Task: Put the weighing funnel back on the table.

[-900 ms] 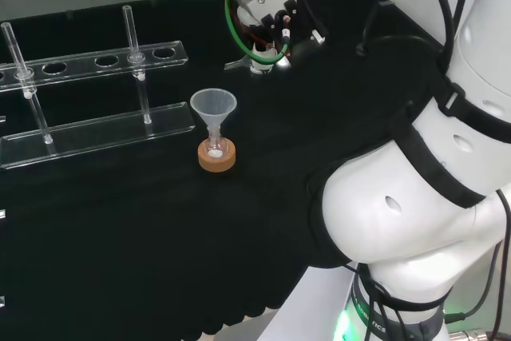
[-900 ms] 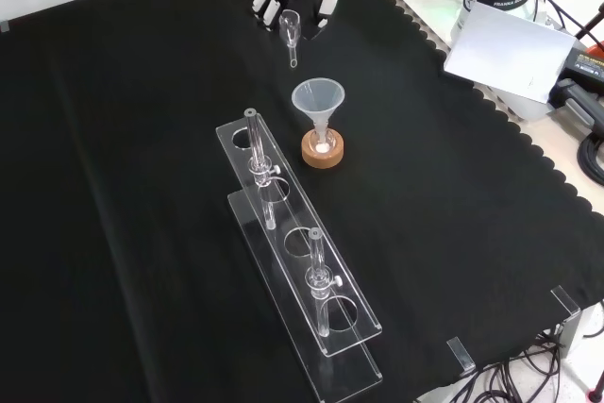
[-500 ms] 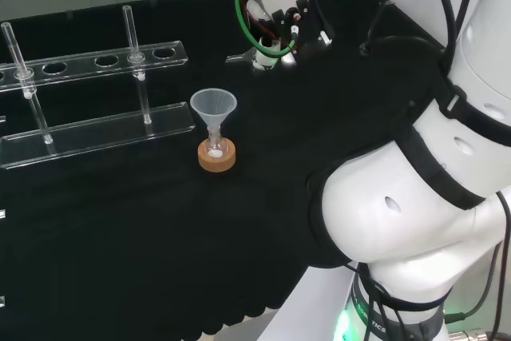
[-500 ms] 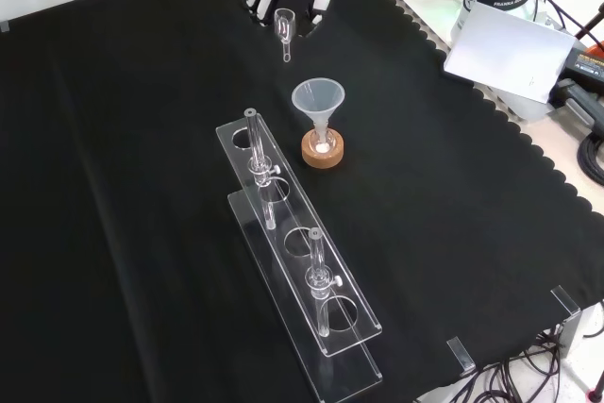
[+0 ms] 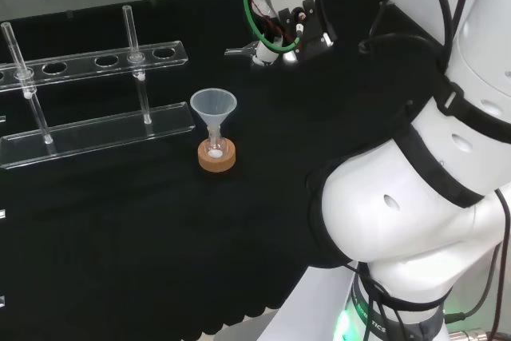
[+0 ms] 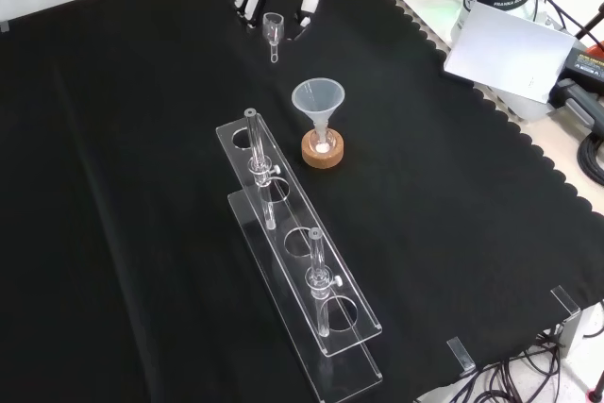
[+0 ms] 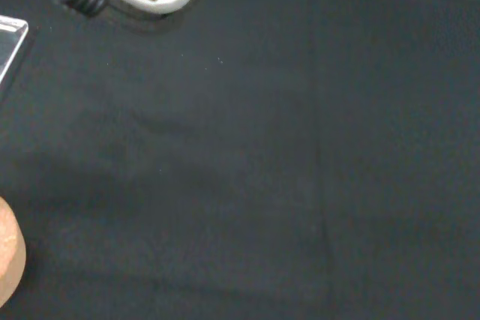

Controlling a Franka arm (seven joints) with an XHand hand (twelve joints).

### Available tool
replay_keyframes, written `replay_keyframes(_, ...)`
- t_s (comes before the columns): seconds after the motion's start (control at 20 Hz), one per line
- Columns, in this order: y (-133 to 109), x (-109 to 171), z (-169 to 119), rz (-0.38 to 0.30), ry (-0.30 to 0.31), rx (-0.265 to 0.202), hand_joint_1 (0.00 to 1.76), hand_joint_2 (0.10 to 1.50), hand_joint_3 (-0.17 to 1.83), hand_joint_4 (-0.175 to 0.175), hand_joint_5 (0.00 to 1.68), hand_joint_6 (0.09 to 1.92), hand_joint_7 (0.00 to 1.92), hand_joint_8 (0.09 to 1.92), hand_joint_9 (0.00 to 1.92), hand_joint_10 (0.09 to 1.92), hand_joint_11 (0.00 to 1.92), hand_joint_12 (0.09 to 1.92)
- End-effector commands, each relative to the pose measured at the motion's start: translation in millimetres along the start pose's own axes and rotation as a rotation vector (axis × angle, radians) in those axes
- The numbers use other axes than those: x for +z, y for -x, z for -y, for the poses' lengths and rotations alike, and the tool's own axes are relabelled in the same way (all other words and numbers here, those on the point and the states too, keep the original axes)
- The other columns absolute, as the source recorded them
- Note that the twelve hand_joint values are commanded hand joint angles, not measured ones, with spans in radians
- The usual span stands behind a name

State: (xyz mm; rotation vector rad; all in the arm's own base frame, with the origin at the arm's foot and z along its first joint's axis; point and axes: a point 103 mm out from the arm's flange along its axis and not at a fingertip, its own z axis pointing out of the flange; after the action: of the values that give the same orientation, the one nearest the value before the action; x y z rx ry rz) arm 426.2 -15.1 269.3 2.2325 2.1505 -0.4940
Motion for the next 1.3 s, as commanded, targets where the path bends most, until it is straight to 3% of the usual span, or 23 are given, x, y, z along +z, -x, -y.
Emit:
replay_keyframes(0.05,4.5,14.3,-27.8,-0.019,-0.017,0.012,1.11,0.74,0.51,0.175,1.27,0.62,0.8,0.67,1.33,0.09,1.08,0.86)
replay_keyframes(0.65,16.7,50.0,-87.2,-0.036,-0.044,-0.018,1.11,0.74,0.51,0.175,1.27,0.62,0.8,0.68,1.33,0.09,1.08,0.86)
replay_keyframes(1.3,-4.9,86.9,-123.3,-0.036,-0.088,-0.06,1.11,0.74,0.51,0.175,1.27,0.62,0.8,0.68,1.33,0.09,1.08,0.86)
